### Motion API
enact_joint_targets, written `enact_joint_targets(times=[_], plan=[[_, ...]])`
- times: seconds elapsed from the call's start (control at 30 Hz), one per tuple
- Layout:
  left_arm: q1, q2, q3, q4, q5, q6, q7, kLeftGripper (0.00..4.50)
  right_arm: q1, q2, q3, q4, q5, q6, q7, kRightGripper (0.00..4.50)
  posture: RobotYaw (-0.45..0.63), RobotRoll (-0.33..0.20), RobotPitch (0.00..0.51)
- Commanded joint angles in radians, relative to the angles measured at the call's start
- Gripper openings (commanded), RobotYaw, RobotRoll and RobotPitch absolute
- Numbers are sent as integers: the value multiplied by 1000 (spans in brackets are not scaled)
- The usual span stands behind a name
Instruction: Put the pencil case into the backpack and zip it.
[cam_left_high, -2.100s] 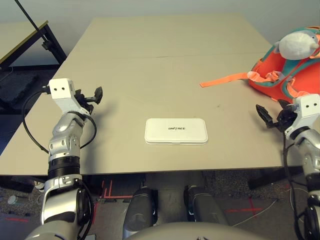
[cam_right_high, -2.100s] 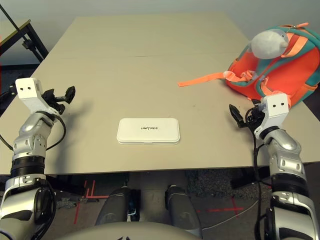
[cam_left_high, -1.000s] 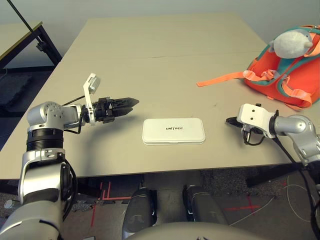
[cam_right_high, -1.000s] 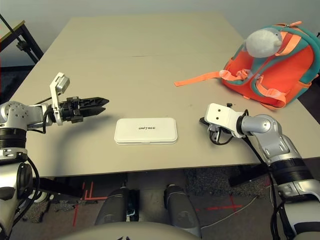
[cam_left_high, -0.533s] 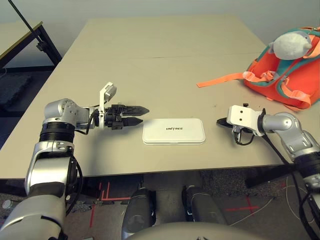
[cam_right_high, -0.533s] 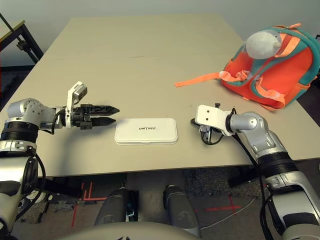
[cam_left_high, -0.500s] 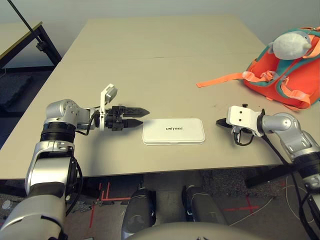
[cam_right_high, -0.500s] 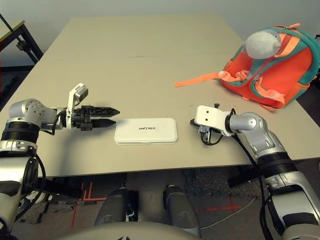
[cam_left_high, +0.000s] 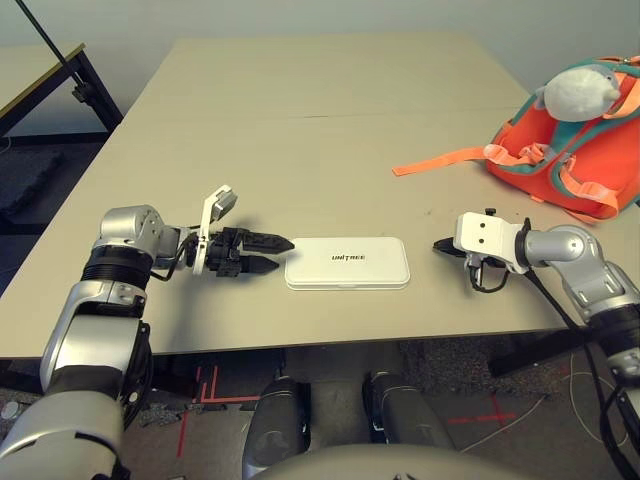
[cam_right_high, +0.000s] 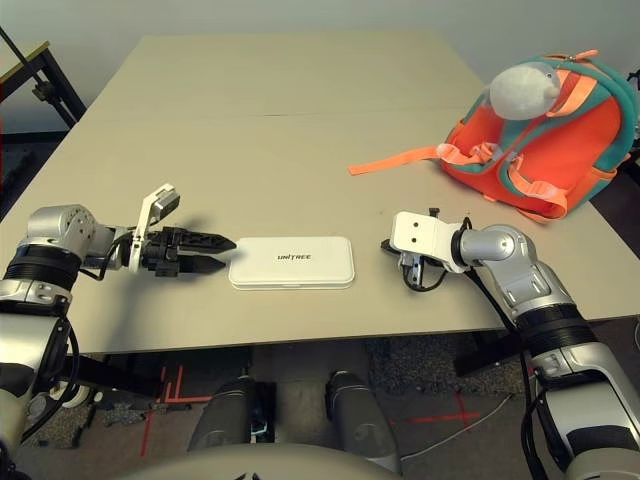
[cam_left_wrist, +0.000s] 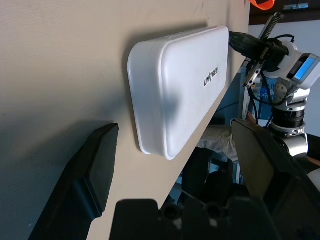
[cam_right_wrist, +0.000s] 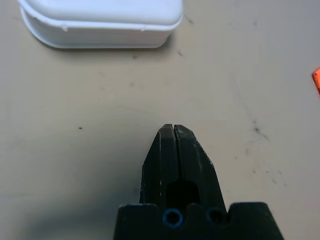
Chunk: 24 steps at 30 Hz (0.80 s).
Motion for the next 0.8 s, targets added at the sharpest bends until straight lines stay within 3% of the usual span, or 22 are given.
enact_joint_targets(times=[0.03, 0.8], plan=[[7, 1, -20, 52, 34, -17, -22, 4500, 7, -16, 13, -15, -4, -2, 29, 29, -155, 0, 54], [-21, -19, -16, 67, 61, -11, -64, 4500, -60, 84, 83, -27, -22, 23, 79, 29, -145, 0, 49]])
